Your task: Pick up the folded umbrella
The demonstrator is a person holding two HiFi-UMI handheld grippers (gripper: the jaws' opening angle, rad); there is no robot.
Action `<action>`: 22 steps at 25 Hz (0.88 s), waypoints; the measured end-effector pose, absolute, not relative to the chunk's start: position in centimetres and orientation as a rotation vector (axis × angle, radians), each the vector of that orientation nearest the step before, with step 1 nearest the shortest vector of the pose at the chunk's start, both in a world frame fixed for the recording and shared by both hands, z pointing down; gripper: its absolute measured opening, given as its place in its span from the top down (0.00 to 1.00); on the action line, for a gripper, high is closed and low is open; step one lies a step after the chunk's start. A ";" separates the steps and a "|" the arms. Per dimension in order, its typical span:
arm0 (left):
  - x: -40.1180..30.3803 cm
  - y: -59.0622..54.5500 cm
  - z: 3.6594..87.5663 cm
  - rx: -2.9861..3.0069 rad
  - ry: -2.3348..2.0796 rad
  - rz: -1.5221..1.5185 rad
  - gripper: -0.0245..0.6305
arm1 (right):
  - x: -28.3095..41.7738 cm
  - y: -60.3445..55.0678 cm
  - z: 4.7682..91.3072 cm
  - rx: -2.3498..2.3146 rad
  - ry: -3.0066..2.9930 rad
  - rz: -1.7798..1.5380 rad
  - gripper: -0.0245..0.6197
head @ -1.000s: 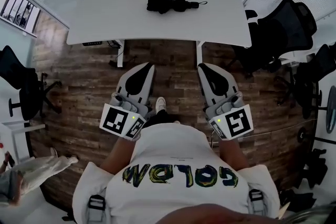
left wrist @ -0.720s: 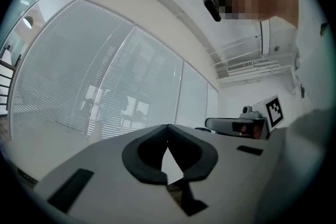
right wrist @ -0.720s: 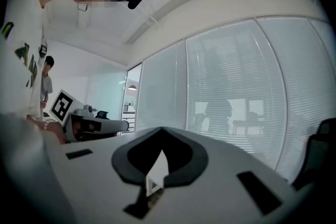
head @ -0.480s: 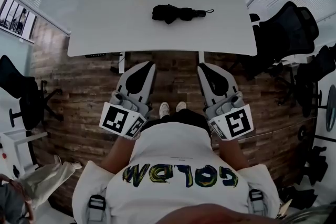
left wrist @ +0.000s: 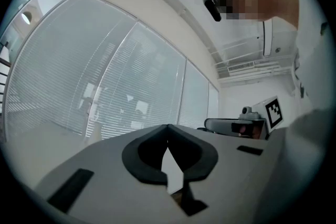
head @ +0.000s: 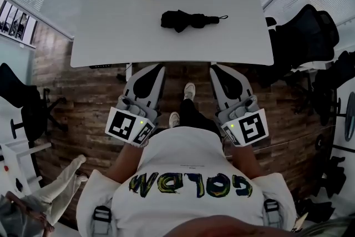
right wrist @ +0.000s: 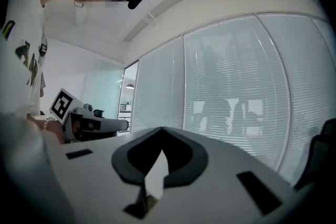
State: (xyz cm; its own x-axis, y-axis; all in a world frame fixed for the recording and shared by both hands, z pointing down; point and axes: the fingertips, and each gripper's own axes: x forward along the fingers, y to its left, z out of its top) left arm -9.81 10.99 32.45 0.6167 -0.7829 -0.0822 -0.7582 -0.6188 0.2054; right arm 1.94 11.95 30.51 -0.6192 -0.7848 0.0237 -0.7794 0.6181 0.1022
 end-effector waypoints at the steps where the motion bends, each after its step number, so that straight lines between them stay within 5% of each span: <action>1: -9.8 10.4 32.5 2.688 -1.293 -0.246 0.95 | 2.0 11.4 30.5 1.339 -2.767 -0.126 0.95; 22: -2.8 -5.4 31.8 2.686 -1.328 -0.215 0.95 | 9.3 -4.4 30.1 1.334 -2.801 -0.109 0.95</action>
